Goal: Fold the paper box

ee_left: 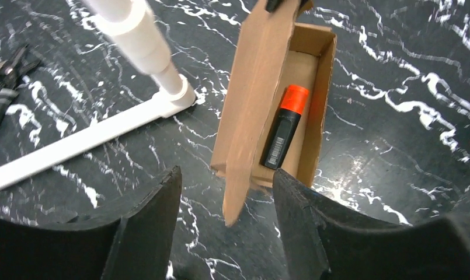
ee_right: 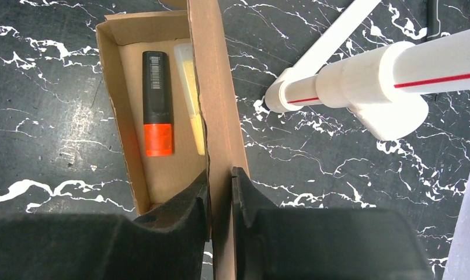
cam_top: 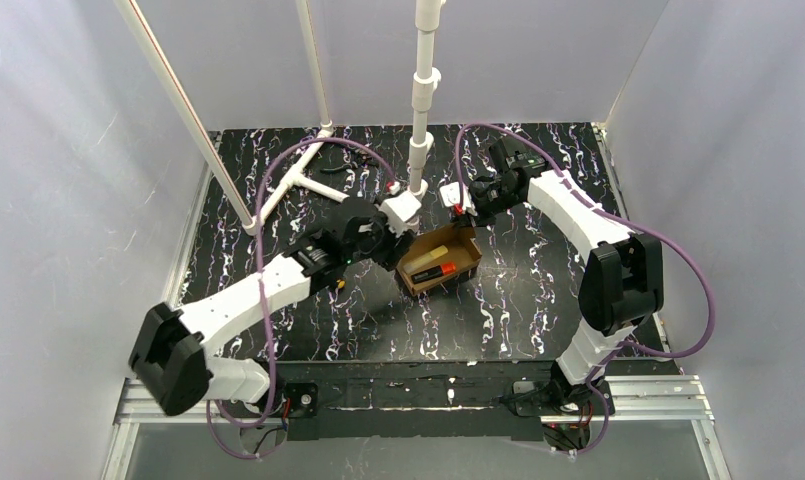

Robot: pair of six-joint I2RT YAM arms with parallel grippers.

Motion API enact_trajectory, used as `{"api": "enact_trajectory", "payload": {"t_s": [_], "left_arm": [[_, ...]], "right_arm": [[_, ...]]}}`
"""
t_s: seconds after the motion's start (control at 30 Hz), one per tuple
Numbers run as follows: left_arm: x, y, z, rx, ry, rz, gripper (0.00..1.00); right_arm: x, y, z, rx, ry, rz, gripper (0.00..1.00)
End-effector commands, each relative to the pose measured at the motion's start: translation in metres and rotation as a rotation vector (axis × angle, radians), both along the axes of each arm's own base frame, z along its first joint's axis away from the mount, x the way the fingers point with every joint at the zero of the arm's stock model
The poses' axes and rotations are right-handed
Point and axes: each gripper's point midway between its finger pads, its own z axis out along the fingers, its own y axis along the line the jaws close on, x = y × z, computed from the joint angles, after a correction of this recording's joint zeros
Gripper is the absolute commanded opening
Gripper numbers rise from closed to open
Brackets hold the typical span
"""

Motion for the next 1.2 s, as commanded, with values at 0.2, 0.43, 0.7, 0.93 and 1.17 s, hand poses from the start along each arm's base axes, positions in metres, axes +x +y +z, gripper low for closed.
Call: {"api": "enact_trajectory", "payload": {"t_s": [0.2, 0.43, 0.7, 0.93, 1.17], "left_arm": [[-0.034, 0.069, 0.019, -0.435, 0.093, 0.463, 0.37], [-0.04, 0.038, -0.033, -0.5, 0.264, 0.413, 0.26], [-0.014, 0.012, -0.053, -0.507, 0.33, 0.459, 0.26], [0.001, -0.01, -0.065, -0.571, 0.407, 0.467, 0.26], [0.003, -0.016, -0.073, -0.578, 0.444, 0.469, 0.27]], "right_arm": [[-0.009, 0.0, 0.017, 0.026, -0.032, 0.019, 0.23], [-0.01, 0.002, 0.017, 0.035, -0.015, 0.018, 0.23], [-0.012, 0.003, 0.014, 0.033, -0.002, 0.02, 0.22], [-0.014, 0.002, 0.012, 0.028, 0.004, 0.022, 0.22], [-0.017, 0.001, 0.009, 0.025, 0.016, 0.028, 0.22]]}}
